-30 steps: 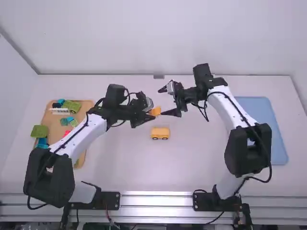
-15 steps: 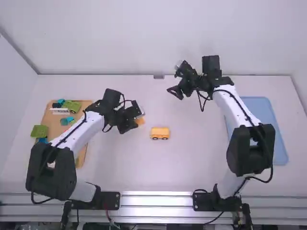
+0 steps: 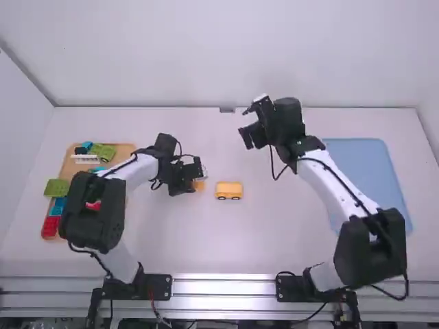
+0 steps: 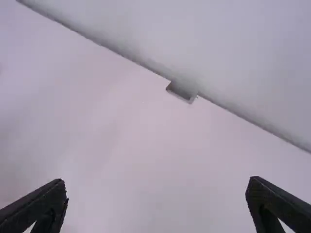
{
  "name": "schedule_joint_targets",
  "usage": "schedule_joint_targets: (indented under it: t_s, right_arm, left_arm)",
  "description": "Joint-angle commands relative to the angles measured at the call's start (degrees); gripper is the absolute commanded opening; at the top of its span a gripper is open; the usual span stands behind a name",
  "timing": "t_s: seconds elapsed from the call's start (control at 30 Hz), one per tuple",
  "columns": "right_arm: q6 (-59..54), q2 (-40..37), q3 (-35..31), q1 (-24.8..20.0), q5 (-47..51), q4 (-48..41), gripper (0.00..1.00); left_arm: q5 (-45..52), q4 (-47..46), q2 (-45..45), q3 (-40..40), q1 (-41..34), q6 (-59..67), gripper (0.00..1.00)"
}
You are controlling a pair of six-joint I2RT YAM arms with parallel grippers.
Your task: Assemble lego blocks to make yellow taxi
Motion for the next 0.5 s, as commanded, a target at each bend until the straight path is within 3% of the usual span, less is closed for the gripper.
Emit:
schedule_joint_targets:
  t_s: [0.0,0.2,0.37,0.47]
  right_arm:
    - [2.03,-6.49,-7.26,0.33,1.36,4.37,0.98]
    - [6.75,-14.71,-20.11,0.22,1.49,15.63,0.98]
    - [8.02,-16.96,-24.0,-0.98,1.33,18.73,0.98]
    - [8.0,-17.42,-24.48,-1.7,1.36,17.94,0.98]
  left_arm:
    - [0.44,-0.48,1.77,0.94,-0.13,4.13,0.04]
    - [2.97,1.51,4.5,0.9,-0.13,7.34,0.06]
    - [2.99,1.51,5.38,0.9,-0.04,7.63,0.07]
    - [3.02,1.55,5.44,0.9,-0.04,7.78,0.13]
